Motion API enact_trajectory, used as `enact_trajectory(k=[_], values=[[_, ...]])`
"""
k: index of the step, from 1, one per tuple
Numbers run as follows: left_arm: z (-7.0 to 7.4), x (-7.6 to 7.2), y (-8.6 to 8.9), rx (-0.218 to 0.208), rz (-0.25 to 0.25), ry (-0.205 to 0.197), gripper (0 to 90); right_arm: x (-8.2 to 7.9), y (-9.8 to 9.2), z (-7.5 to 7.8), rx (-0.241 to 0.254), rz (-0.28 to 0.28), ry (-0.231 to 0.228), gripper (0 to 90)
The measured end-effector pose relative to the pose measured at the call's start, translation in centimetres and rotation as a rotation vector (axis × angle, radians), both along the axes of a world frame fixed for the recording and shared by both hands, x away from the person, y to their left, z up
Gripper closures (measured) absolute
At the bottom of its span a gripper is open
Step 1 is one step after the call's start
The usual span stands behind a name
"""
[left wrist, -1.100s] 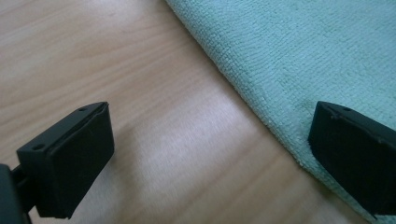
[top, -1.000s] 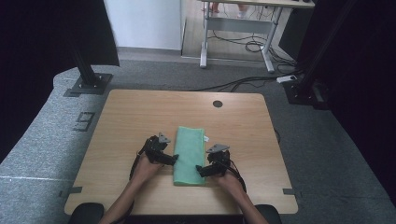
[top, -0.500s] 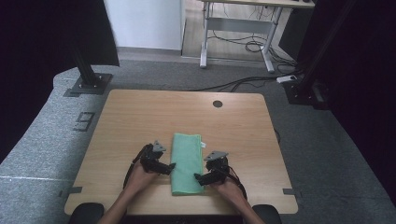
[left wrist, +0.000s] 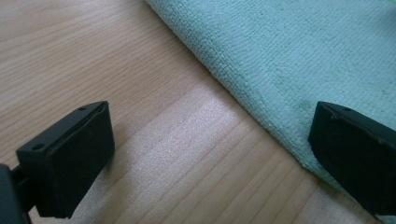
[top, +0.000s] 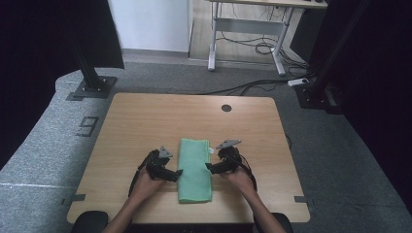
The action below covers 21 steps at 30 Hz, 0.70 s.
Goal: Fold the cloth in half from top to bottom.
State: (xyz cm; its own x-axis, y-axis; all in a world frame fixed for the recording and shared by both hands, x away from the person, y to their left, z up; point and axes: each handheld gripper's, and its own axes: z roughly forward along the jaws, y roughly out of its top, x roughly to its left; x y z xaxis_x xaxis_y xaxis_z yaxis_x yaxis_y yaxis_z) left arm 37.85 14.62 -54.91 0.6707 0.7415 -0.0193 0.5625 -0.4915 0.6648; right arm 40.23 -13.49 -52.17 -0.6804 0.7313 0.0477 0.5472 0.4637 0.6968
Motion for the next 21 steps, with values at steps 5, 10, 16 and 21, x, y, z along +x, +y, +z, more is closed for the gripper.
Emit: enact_trajectory(k=[5,10,16,21], values=[[0.0,0.0,0.0,-0.004,0.003,0.001,0.5,1.7,0.2,0.5,0.01,-0.008,-0.006,25.9],[0.0,0.0,0.0,0.001,0.001,0.0,0.5,3.4,1.1,0.7,0.006,0.007,-0.015,42.7],[0.0,0.0,0.0,0.001,0.002,-0.001,0.5,5.3,2.5,0.7,-0.025,0.019,-0.001,56.4],[0.0,0.0,0.0,0.0,0.003,-0.001,0.5,6.8,3.0,0.5,-0.032,-0.008,0.002,59.4]])
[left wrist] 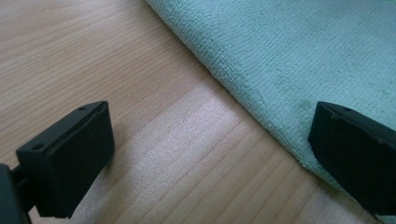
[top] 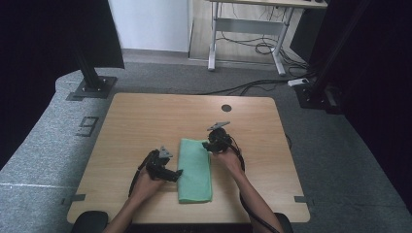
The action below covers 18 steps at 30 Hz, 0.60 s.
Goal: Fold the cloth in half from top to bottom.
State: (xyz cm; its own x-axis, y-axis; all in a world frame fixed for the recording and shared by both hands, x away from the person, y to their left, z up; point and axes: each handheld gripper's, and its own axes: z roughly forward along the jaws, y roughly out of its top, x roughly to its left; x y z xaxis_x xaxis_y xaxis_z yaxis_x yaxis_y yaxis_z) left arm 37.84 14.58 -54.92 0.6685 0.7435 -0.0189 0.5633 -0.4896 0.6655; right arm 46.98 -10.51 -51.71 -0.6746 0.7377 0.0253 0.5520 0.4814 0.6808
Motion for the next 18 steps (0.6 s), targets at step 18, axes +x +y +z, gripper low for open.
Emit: enact_trajectory(k=[18], values=[[0.0,0.0,0.0,-0.002,0.0,0.002,0.5,2.0,0.1,-1.9,0.024,0.025,0.067,75.7]])
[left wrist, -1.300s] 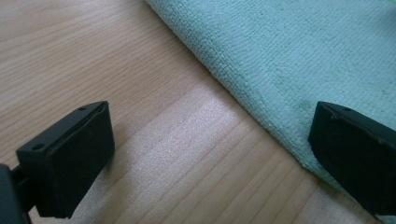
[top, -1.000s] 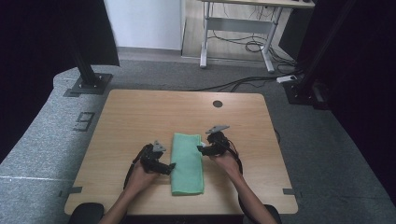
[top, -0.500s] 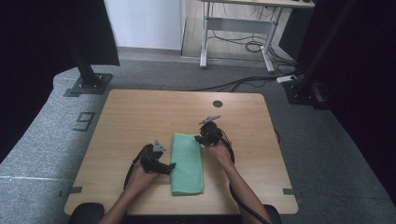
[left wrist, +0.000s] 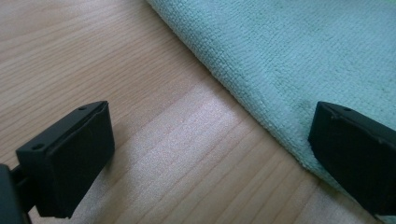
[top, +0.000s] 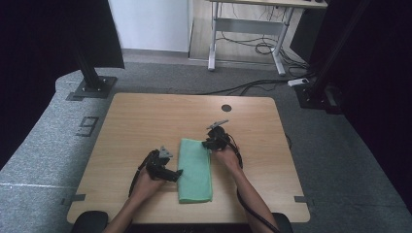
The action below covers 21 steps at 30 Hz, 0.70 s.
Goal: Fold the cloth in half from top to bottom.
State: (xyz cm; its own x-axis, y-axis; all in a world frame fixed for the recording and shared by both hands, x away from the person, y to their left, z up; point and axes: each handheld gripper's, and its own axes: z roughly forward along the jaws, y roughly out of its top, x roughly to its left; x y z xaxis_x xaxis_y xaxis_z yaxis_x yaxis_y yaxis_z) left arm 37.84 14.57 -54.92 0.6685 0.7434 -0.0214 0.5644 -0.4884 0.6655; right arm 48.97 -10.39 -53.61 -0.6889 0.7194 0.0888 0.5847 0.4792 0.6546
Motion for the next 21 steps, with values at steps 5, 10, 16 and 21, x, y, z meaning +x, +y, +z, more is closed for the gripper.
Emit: enact_trajectory(k=[5,10,16,21], values=[[0.0,0.0,0.0,0.001,0.001,0.0,0.5,-0.3,0.5,0.2,-0.021,0.01,-0.002,83.8],[0.0,0.0,0.0,0.0,0.001,0.001,0.5,-0.7,0.6,0.6,-0.055,0.021,-0.038,84.4],[0.0,0.0,0.0,0.0,0.004,-0.002,0.5,-1.5,0.3,2.3,-0.022,0.032,-0.062,84.4],[0.0,0.0,-0.1,0.0,0.006,-0.002,0.5,-2.8,-0.2,3.7,-0.002,0.066,-0.106,84.4]])
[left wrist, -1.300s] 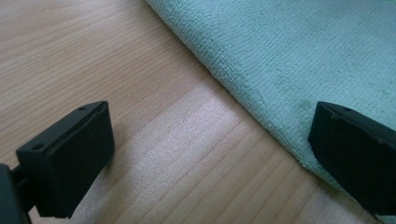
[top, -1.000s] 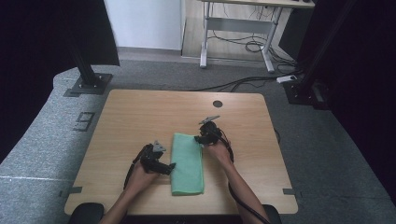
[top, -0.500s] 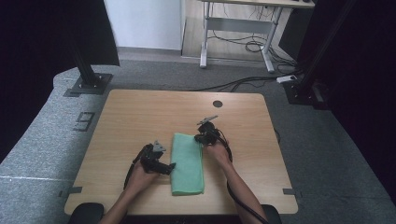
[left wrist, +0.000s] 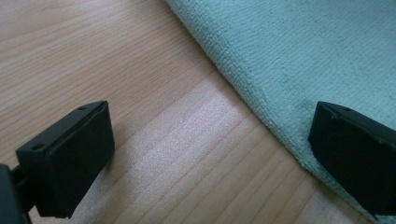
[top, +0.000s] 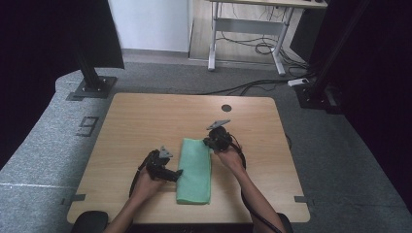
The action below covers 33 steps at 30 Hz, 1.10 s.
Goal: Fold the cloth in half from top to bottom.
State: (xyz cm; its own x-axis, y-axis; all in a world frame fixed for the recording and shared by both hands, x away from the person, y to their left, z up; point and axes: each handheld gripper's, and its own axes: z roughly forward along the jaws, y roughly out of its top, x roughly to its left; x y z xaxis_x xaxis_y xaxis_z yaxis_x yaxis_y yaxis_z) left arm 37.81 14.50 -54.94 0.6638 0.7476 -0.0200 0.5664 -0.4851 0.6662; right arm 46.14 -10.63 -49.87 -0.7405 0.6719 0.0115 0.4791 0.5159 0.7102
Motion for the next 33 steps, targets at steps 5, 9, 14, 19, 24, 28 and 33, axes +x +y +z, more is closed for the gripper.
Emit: enact_trajectory(k=[5,9,14,19,24,28,33], values=[[0.0,0.0,0.0,0.002,0.0,-0.001,0.4,-1.1,-0.4,1.1,0.017,0.027,-0.02,84.2],[0.0,0.0,0.0,0.003,0.001,-0.001,0.4,-2.2,-0.6,1.9,0.026,0.049,-0.03,84.2],[0.0,0.0,0.0,0.006,0.002,0.001,0.3,-3.9,-0.9,2.6,0.042,0.085,-0.054,84.1],[0.0,0.0,0.0,0.006,0.003,0.0,0.2,-5.9,-1.3,3.2,0.065,0.121,-0.071,84.1],[0.0,0.0,-0.1,0.005,0.006,0.0,0.2,-7.6,-1.7,3.7,0.09,0.148,-0.082,84.1],[0.0,0.0,-0.1,0.006,0.01,-0.001,0.0,-9.0,-1.7,4.0,0.112,0.177,-0.087,84.1],[0.0,0.0,-0.1,0.006,0.012,0.0,0.0,-10.7,-1.7,4.2,0.134,0.212,-0.085,84.1]])
